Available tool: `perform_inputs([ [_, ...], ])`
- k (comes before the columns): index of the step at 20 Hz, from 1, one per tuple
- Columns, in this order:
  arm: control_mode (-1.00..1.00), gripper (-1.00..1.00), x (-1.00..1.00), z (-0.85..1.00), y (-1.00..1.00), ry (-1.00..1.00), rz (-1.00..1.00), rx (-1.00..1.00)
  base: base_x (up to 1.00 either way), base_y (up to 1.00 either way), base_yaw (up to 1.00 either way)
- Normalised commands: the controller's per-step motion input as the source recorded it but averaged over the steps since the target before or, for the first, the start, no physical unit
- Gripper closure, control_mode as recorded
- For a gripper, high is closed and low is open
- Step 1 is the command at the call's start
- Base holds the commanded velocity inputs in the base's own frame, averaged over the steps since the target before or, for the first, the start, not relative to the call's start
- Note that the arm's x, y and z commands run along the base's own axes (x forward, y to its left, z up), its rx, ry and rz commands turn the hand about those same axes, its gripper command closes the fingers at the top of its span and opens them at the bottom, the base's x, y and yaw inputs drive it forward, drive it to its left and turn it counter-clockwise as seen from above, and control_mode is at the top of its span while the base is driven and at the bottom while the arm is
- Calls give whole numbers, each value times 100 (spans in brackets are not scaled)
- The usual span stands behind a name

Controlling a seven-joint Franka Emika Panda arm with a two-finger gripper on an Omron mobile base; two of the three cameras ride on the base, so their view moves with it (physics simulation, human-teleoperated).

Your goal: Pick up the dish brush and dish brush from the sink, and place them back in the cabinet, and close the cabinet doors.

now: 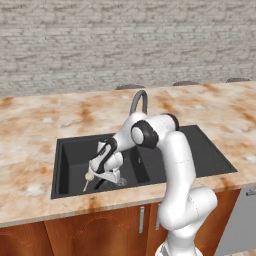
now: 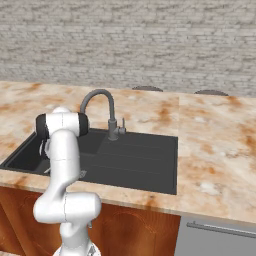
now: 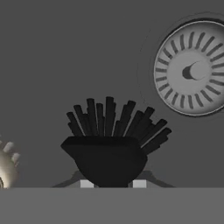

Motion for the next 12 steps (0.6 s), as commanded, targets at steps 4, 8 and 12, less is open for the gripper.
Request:
perform_inputs([
  [4, -100, 100, -4, 45, 0, 0, 0, 0, 0, 0, 0],
  [8, -100, 100, -12, 46, 0, 0, 0, 0, 0, 0, 0],
  [12, -100, 100, -17, 54, 0, 0, 0, 0, 0, 0, 0],
])
